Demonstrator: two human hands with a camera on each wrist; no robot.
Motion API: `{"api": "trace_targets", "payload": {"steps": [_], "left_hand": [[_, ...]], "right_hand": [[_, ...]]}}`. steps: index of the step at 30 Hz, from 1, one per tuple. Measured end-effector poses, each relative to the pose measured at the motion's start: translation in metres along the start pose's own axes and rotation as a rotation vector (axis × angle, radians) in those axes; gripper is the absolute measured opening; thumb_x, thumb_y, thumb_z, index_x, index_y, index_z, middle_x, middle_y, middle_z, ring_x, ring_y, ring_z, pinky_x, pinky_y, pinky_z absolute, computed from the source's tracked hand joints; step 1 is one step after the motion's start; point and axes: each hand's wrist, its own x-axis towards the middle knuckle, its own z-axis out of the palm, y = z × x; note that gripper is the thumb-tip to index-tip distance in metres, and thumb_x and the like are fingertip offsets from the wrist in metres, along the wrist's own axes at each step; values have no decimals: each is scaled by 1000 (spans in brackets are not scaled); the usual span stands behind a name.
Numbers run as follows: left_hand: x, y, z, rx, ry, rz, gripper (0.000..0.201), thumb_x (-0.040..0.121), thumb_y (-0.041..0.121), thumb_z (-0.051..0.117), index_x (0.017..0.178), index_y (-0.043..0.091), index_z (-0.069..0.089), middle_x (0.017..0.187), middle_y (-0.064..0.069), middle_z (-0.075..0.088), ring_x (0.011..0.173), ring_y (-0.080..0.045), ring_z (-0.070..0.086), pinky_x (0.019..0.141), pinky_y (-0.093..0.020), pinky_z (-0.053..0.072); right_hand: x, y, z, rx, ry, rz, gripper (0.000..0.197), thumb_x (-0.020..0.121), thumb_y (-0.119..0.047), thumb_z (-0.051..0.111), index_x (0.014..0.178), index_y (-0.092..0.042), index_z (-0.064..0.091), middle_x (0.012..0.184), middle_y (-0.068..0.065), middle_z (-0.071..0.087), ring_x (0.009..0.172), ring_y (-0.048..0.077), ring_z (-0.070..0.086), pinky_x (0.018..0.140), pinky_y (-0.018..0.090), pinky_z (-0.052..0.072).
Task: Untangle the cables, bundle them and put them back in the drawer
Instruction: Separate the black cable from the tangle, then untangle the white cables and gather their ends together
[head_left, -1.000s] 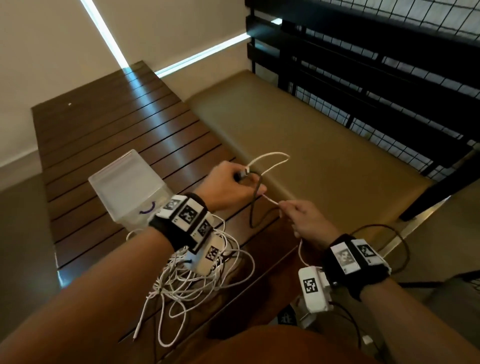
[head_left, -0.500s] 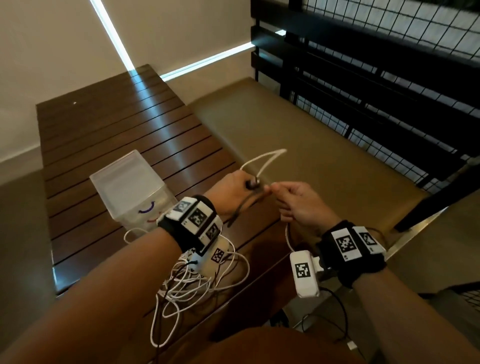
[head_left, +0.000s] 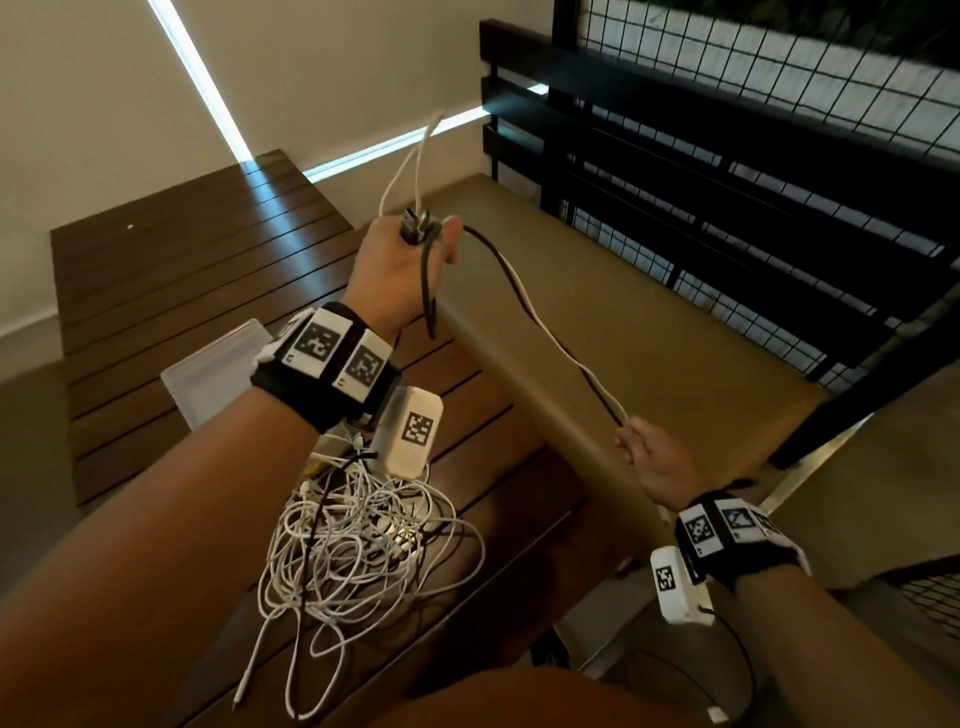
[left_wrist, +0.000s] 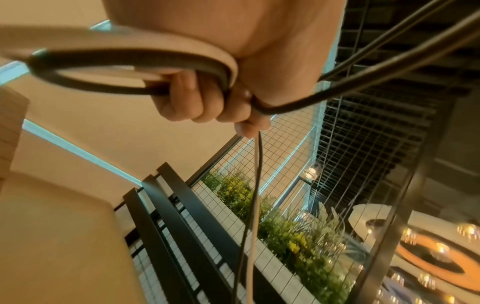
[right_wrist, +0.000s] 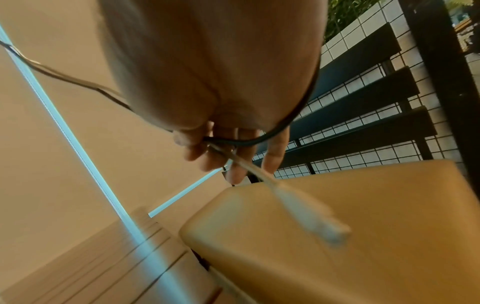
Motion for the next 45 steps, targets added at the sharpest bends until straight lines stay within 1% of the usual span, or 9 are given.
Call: {"api": "trace_targets", "payload": {"steps": [6,12,14,22,28,31,35,40,45], "left_hand": [[1,13,6,-37,49,145,37,95,30,54,59,25,55,57,5,48,53,0,43,56,-14,35],[-13,20,27,-36,-86,106,39,93,21,55,54,22,52,56,7,44,57,-4,42,61,-15,36],[-21,22,31,-28,-205,108,37,95,22,56,57,22,55,50,12,45,54,-4,42,62,-17,38],[-63,30,53,29,-788,250,26,91,44,54,76,27,67,74,2,65,73,-5,61,73,-16,44],[-125,10,101,405,-1231,327,29,80,51,69,102,31,66,92,11,68,86,-10,64,81,-36,54],[-142,-6,120,580,-1343,356,67,80,46,73,139,35,44,124,7,62,106,-13,59,87,-26,45],[-145,-26,127,497,-1284,230,53,90,28,64,140,31,48,126,2,63,113,-14,58,92,-21,41],[-149,-45,126,384,-1047,123,19,90,14,55,100,15,71,100,-5,72,95,-20,65,89,-41,53],[-152,-30,115,-227,-738,-275,31,102,8,39,78,0,57,50,9,57,49,2,54,54,-11,44]], "right_hand": [[-4,33,5,-49,50,160,24,103,-16,35,84,-18,50,81,4,55,80,24,55,62,28,36],[-18,48,17,-521,-91,374,39,103,-38,24,114,-19,57,122,11,54,114,34,48,99,43,36],[-19,57,20,-335,-139,436,43,104,-36,28,122,-11,57,126,13,56,117,35,51,101,39,36],[-52,92,17,134,-147,739,16,99,-16,51,104,-1,54,71,11,57,57,18,52,37,17,42],[-86,179,18,-245,-388,734,31,69,-28,71,99,-28,64,80,2,70,61,14,68,56,28,58],[-91,153,-1,-184,-311,767,8,87,-5,58,84,-8,65,69,8,64,65,27,66,48,25,49],[-72,133,-18,145,-56,886,29,97,-4,45,123,3,55,82,10,58,66,20,56,53,29,46],[-54,62,-27,220,-40,609,28,101,-14,38,122,-11,56,94,8,64,68,17,56,57,26,42],[-50,-29,-6,522,-252,257,32,103,-32,39,107,-17,66,84,0,70,83,14,64,79,26,48]]}}
